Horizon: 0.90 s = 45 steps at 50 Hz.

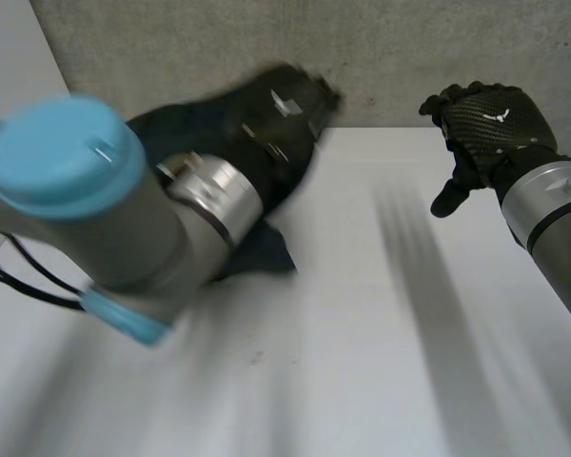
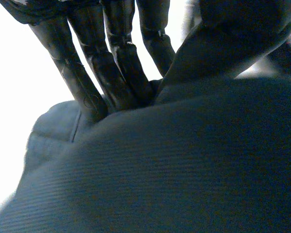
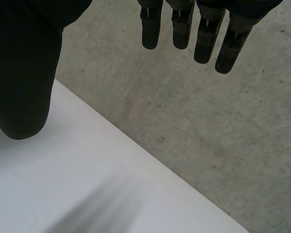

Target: Fold the shorts.

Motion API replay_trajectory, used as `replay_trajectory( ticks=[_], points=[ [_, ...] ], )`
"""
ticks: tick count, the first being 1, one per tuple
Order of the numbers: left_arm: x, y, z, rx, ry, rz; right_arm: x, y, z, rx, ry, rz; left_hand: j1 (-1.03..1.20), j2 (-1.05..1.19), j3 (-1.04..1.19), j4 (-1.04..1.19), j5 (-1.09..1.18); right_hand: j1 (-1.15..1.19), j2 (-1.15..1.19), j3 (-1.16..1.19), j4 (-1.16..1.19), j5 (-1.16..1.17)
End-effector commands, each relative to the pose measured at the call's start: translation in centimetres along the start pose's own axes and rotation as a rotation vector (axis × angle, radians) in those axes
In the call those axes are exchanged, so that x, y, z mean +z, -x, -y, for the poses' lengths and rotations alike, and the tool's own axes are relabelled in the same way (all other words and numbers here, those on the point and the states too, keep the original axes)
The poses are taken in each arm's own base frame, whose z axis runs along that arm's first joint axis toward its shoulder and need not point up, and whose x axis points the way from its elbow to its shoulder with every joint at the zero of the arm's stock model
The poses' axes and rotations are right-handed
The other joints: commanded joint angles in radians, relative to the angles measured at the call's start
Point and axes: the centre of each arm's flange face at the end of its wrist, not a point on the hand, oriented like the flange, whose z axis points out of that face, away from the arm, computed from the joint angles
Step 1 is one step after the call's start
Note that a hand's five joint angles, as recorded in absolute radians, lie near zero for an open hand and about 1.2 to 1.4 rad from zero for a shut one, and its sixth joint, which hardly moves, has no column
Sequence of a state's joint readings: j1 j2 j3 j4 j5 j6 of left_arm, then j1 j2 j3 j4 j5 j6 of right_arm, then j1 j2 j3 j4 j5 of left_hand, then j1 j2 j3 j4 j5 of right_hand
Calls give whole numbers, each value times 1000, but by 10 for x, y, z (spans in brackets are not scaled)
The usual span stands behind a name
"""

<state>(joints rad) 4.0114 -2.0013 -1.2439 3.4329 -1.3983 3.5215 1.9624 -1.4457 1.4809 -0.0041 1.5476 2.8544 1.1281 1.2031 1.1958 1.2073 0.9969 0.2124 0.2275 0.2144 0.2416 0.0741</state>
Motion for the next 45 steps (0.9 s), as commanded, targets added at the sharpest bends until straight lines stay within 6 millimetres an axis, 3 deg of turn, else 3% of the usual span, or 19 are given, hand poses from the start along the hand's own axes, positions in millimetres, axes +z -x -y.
replay_trajectory(
  ticks=[1, 2, 3, 4, 9, 12, 14, 19, 23, 24, 33, 41, 45],
  points=[
    [-35, -79, -33, -40, 125, -213, -2, -4, 10, -2, -46, -19, 268, 193, 200, 189, 225, -38, -53, -40, -67, -74],
    [-38, -82, -33, -41, 133, -217, -2, -4, 10, -2, -49, -20, 91, 16, 24, 12, 48, -38, -53, -40, -67, -74],
    [-43, -84, -34, -40, 145, -221, -2, -4, 10, -2, -51, -19, -303, -378, -371, -382, -346, -38, -53, -40, -67, -74],
    [-44, -84, -33, -40, 146, -222, -2, -4, 10, -3, -53, -16, -473, -547, -540, -552, -516, -38, -53, -40, -67, -74],
    [-50, -62, -15, -30, 154, -123, 1, -3, 10, -21, -57, -4, -682, -757, -750, -762, -726, -38, -53, -40, -67, -74],
    [-56, -38, -13, -26, 228, 16, 4, 1, 5, -100, -36, 22, -706, -781, -774, -785, -749, -38, -53, -40, -67, -74],
    [-63, -22, -10, -32, 287, 131, 9, 9, -10, -218, -3, 80, -709, -784, -777, -788, -752, -38, -53, -40, -67, -74],
    [-87, -10, -18, -107, 394, 292, 7, 24, -34, -413, 30, 200, -709, -784, -777, -788, -752, -38, -53, -40, -67, -74],
    [-108, -14, -28, -180, 480, 316, -3, 41, -58, -480, 57, 349, -692, -766, -759, -771, -735, -38, -53, -40, -67, -74],
    [-113, -16, -30, -194, 503, 312, -6, 47, -72, -480, 79, 411, -692, -766, -759, -771, -735, -38, -53, -40, -67, -74],
    [-155, -47, -48, -310, 700, 236, 1, 49, -125, -488, 136, 552, -683, -758, -750, -762, -726, 148, 133, 146, 119, 112],
    [-163, -61, -75, -286, 783, 214, 6, 47, -150, -576, 149, 609, -686, -761, -753, -765, -729, 213, 198, 211, 184, 177],
    [-157, -56, -92, -288, 799, 251, 8, 48, -160, -621, 162, 623, -697, -772, -765, -777, -741, 275, 259, 273, 245, 238]
  ],
)
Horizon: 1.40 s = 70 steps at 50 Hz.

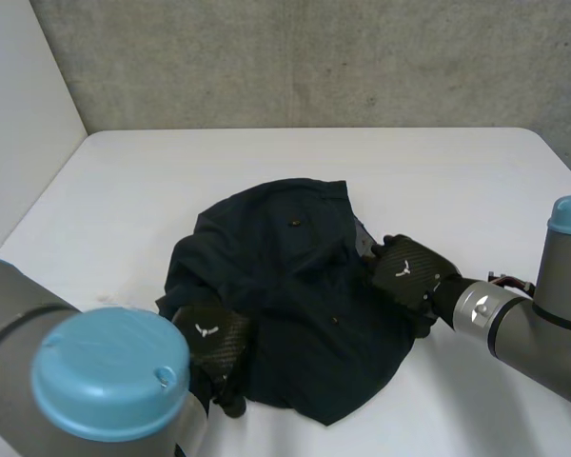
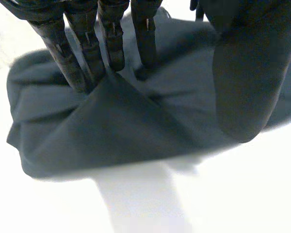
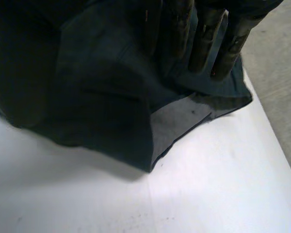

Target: Fold the shorts.

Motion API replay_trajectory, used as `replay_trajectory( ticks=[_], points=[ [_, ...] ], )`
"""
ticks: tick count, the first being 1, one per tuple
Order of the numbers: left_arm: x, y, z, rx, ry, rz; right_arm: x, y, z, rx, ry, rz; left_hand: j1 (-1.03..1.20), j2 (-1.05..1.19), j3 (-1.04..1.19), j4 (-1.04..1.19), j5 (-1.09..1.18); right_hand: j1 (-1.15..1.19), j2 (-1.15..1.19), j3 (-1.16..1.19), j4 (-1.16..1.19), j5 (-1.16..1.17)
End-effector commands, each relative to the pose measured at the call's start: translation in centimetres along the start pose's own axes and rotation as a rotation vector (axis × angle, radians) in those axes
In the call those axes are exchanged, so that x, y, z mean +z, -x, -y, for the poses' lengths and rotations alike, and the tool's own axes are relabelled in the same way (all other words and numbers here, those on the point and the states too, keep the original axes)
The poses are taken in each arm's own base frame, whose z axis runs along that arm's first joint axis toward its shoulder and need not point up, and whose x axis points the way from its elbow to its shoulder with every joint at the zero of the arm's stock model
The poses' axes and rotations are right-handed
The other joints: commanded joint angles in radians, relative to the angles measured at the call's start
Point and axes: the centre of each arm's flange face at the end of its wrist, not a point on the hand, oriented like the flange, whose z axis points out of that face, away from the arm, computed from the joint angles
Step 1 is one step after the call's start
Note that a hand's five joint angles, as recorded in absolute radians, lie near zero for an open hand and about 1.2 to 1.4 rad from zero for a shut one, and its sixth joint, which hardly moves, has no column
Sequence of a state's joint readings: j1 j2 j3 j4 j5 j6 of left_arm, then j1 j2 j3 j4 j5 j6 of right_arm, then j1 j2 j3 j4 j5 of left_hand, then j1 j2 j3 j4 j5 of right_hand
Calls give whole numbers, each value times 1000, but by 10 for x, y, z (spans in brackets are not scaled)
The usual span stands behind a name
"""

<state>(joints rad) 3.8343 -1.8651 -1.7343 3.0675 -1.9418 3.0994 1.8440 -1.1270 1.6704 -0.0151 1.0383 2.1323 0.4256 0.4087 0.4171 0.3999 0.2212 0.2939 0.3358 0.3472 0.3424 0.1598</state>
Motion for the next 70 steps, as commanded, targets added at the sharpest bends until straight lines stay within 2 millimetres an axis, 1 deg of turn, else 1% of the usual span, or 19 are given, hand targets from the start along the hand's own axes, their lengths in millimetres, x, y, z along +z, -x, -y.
replay_trajectory(
  ticks=[1, 5, 7, 10, 11, 13, 17, 23, 29, 37, 40, 47, 55, 60, 61, 62, 63, 64, 70],
  points=[
    [27, 6, -15, -6, 31, 46, 9, 5, -18, -85, 37, 30, 5, 22, 14, 31, 35, 234, 192, 181, 185, 194],
    [40, 7, -18, -16, 18, 60, 14, 6, -23, -80, 43, 38, 8, 25, 17, 34, 38, 641, 599, 588, 593, 601],
    [44, 6, -19, -18, 10, 62, 16, 4, -23, -77, 43, 33, 17, 34, 25, 43, 47, 1084, 1042, 1031, 1036, 1044],
    [51, 5, -21, -23, -4, 64, 16, -3, -21, -70, 36, 12, 289, 305, 297, 314, 318, 1102, 1060, 1049, 1054, 1062],
    [52, 4, -19, -25, -15, 64, 15, -4, -21, -64, 34, 8, 618, 635, 627, 644, 648, 1102, 1060, 1049, 1054, 1062],
    [53, 4, -16, -25, -30, 62, 14, -7, -21, -39, 35, -4, 914, 931, 922, 940, 944, 1102, 1060, 1049, 1054, 1062],
    [47, 5, -2, -5, -75, 55, 0, -28, -3, 25, 0, -81, 971, 988, 979, 996, 1000, 1102, 1060, 1049, 1054, 1062],
    [-4, 21, 71, 16, -339, 76, -36, -59, 40, 148, -82, -195, 971, 988, 979, 996, 1000, 1102, 1060, 1049, 1054, 1062],
    [-74, 55, 155, 15, -679, 152, -108, -95, 114, 172, -206, -322, 971, 988, 979, 996, 1000, 1102, 1060, 1049, 1054, 1062],
    [-85, 87, 207, 25, -829, 217, -157, -119, 171, 335, -368, -398, 971, 988, 979, 996, 1000, 1102, 1060, 1049, 1054, 1062],
    [-80, 94, 220, 28, -833, 230, -163, -127, 185, 366, -421, -412, 971, 988, 979, 996, 1000, 1102, 1060, 1049, 1054, 1062],
    [8, 93, 205, 68, -646, 204, -103, -115, 194, 417, -373, -326, 971, 988, 979, 996, 1000, 1102, 1060, 1049, 1054, 1062],
    [151, 111, 141, 85, -380, 240, 13, -110, 137, 302, -94, -372, 971, 988, 979, 996, 1000, 1102, 1060, 1049, 1054, 1062],
    [217, 131, 119, 52, -354, 280, 83, -115, 103, 280, -76, -524, 971, 988, 979, 996, 1000, 1102, 1060, 1049, 1054, 1062],
    [218, 131, 119, 51, -358, 279, 92, -116, 100, 276, -92, -551, 901, 918, 910, 927, 931, 1102, 1060, 1049, 1054, 1062],
    [223, 131, 118, 43, -367, 278, 100, -117, 96, 272, -106, -572, 537, 554, 546, 563, 567, 906, 864, 853, 857, 865],
    [226, 131, 120, 33, -386, 280, 115, -113, 87, 265, -129, -596, 118, 135, 127, 144, 148, -47, -89, -100, -95, -87],
    [227, 132, 125, 18, -418, 283, 121, -113, 84, 258, -140, -608, -251, -234, -243, -225, -221, -119, -161, -173, -168, -160],
    [211, 129, 140, 4, -498, 293, 115, -114, 92, 240, -167, -644, -251, -234, -243, -225, -221, -119, -161, -173, -168, -160]
  ],
)
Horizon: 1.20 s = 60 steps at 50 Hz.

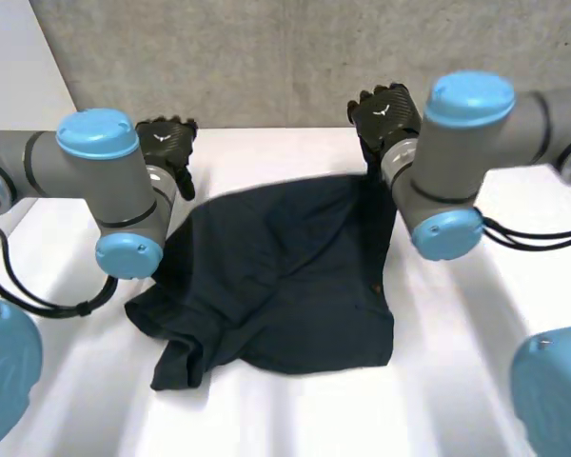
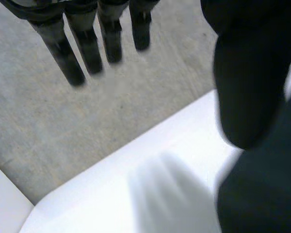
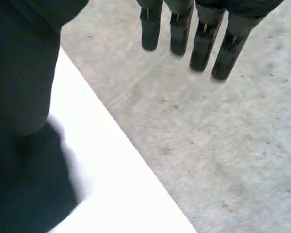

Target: Fold the shorts.

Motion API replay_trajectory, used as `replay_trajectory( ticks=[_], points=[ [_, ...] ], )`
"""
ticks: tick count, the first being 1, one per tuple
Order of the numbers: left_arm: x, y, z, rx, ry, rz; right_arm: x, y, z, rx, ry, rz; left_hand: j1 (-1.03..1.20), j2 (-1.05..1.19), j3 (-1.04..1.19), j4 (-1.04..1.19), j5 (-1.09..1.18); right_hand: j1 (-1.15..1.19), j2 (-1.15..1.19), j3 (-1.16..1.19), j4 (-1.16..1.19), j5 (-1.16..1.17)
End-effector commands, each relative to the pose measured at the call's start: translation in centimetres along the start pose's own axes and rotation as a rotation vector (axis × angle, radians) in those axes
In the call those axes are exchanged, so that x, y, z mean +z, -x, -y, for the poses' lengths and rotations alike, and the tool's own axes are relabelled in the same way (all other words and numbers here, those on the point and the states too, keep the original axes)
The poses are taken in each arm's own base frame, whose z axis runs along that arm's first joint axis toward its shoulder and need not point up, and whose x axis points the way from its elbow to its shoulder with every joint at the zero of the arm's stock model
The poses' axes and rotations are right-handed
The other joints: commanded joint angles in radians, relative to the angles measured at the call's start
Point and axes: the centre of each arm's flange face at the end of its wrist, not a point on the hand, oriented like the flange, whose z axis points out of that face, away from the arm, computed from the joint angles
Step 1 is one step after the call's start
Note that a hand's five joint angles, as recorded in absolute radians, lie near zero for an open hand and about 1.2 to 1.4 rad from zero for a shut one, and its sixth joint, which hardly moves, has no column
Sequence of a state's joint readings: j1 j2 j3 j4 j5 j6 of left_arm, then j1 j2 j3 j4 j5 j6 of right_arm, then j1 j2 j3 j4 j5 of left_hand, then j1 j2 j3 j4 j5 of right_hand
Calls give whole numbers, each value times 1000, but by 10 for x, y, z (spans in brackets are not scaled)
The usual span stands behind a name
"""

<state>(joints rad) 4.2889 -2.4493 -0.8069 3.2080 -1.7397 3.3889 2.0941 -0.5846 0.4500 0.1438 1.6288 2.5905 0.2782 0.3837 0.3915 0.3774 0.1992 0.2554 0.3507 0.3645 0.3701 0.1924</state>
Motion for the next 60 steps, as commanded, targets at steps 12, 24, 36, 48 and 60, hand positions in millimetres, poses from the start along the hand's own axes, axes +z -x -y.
replay_trajectory(
  ticks=[12, 24, 36, 48, 60],
  points=[
    [-128, -2, 54, -3, -47, -197, -105, -10, 15, -18, 181, 182, -56, -161, -169, -155, -151, -81, -176, -190, -196, -192],
    [-158, -35, 1, 24, 110, -370, -181, 17, -42, 16, 246, 316, 114, 9, 1, 15, 19, -81, -176, -190, -196, -192],
    [-107, -57, -51, 157, 206, -365, -205, 33, -80, 23, 264, 307, 1003, 898, 890, 904, 908, -81, -176, -190, -196, -192],
    [9, 14, 3, 299, -150, 92, -211, 41, -73, 165, 238, 359, 1118, 1013, 1005, 1019, 1023, -81, -176, -190, -196, -192],
    [41, 3, -42, 361, -174, 43, -212, 51, -67, 192, 185, 373, -104, -209, -217, -203, -199, -81, -176, -190, -196, -192]
  ],
)
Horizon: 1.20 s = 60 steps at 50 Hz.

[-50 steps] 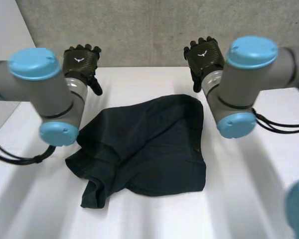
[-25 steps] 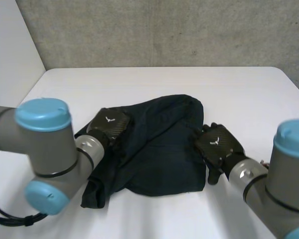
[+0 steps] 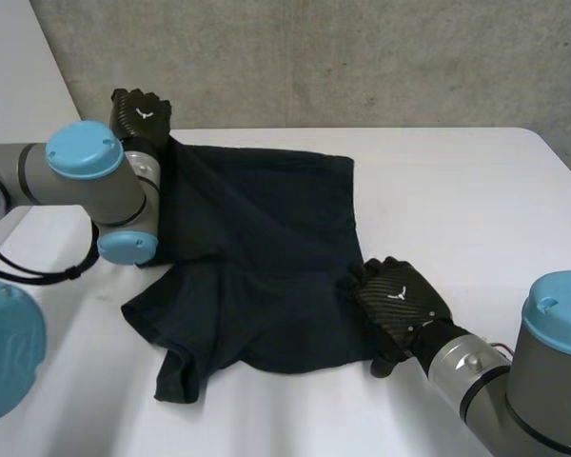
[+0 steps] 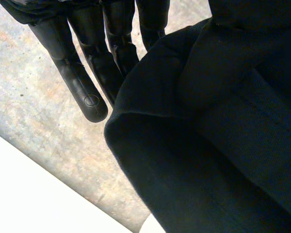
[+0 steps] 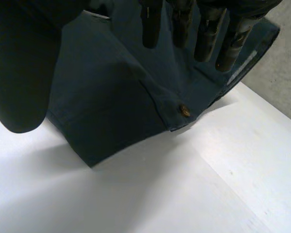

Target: Fold the shorts.

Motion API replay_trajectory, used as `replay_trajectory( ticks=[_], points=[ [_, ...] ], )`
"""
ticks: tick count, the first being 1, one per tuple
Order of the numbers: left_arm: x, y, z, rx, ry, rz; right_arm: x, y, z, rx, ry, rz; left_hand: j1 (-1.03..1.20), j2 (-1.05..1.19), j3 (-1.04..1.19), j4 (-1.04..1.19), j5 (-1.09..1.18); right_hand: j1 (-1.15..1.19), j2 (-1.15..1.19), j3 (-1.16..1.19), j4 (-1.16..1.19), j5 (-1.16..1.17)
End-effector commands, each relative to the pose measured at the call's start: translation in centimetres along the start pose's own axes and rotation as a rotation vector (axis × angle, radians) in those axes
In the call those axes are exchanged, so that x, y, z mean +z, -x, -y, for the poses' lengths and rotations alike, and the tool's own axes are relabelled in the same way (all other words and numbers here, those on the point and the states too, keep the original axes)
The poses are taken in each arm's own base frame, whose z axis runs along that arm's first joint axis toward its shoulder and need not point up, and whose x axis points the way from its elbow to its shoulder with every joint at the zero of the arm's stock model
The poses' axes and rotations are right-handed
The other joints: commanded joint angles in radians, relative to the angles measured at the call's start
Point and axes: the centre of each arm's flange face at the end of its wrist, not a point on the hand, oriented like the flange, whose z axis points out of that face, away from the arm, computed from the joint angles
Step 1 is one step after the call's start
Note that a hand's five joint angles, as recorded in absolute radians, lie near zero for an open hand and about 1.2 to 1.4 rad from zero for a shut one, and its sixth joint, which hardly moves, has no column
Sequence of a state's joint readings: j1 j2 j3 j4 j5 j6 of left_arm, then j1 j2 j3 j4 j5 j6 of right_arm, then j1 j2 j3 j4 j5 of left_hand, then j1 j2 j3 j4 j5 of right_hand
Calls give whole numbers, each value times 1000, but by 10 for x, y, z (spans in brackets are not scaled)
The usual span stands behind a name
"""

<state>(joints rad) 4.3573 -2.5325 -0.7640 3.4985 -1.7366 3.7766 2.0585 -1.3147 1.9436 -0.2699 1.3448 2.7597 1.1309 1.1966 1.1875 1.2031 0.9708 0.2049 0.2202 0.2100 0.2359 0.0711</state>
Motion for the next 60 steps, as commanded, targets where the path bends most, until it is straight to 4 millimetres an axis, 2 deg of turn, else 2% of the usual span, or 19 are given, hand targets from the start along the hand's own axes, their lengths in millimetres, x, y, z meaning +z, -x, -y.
replay_trajectory(
  ticks=[1, 2, 5, 8, 12, 16, 18, 20, 21, 24, 25, 29, 35, 38, 43, 47, 52, 56, 60],
  points=[
    [-19, -41, -28, 2, 6, -153, 3, 5, -1, -16, -17, -6, -956, -1022, -1013, -1029, -971, -30, -46, -35, -61, -71],
    [-31, -50, -30, -1, 18, -203, 3, 6, -1, -17, -19, -7, -956, -1022, -1013, -1029, -971, -30, -46, -35, -61, -71],
    [-45, -52, -15, -4, 2, -233, 2, 7, -2, -18, -19, -7, -956, -1022, -1013, -1029, -971, -30, -46, -35, -61, -71],
    [-61, -42, 8, -12, -2, -246, 0, 9, -3, -20, -21, 1, -956, -1022, -1013, -1029, -971, -6, -21, -11, -37, -47],
    [-87, -18, 34, -21, 4, -252, -2, 10, -4, -29, -19, 10, -935, -1001, -992, -1007, -950, 193, 178, 188, 162, 152],
    [-130, -1, 59, -59, 49, -314, -5, 10, -4, -29, -18, 10, -879, -945, -936, -952, -894, 417, 401, 411, 386, 376],
    [-163, 3, 71, -93, 107, -388, -6, 10, -4, -28, -18, 9, -812, -878, -869, -884, -826, 517, 501, 512, 486, 476],
    [-186, 6, 77, -119, 161, -445, -6, 11, -5, -26, -16, 16, -762, -828, -819, -834, -777, 654, 639, 649, 623, 614],
    [-208, 8, 80, -149, 227, -504, -6, 11, -5, -26, -18, 21, -709, -775, -766, -782, -724, 678, 663, 673, 647, 638],
    [-239, 10, 80, -204, 340, -580, -8, 13, -4, -22, -22, 47, -674, -740, -730, -746, -688, 816, 801, 811, 785, 775],
    [-257, 10, 78, -238, 412, -621, -8, 13, -3, -22, -25, 53, -633, -699, -690, -705, -647, 834, 819, 829, 803, 793],
    [-284, 7, 71, -299, 511, -664, -10, 19, -3, -18, -33, 105, -495, -561, -552, -567, -510, 946, 930, 940, 914, 905],
    [-291, -1, 57, -321, 518, -652, -12, 23, -4, -8, -11, 142, -275, -340, -331, -347, -289, 961, 945, 955, 930, 920],
    [-289, -7, 48, -321, 518, -641, -9, 22, -4, -10, -14, 138, -260, -325, -316, -332, -274, 902, 887, 897, 871, 861],
    [-282, -15, 33, -306, 526, -593, 6, 20, -12, -6, 15, 126, -380, -446, -437, -452, -394, 477, 462, 472, 446, 436],
    [-262, -5, 20, -291, 527, -451, 15, 15, -15, -9, 32, 84, -406, -472, -463, -479, -421, 306, 291, 301, 275, 265],
    [-238, 14, 2, -243, 537, -314, 19, 9, -15, -17, 40, 42, -418, -484, -475, -490, -433, 306, 290, 301, 275, 265],
    [-230, 21, -12, -157, 559, -295, 23, 9, -20, -23, 56, 41, -459, -525, -516, -531, -474, 320, 305, 315, 289, 280],
    [-233, 23, -20, -111, 583, -305, 26, 8, -19, -27, 44, 35, -468, -534, -525, -540, -483, 373, 358, 368, 342, 332]
  ],
)
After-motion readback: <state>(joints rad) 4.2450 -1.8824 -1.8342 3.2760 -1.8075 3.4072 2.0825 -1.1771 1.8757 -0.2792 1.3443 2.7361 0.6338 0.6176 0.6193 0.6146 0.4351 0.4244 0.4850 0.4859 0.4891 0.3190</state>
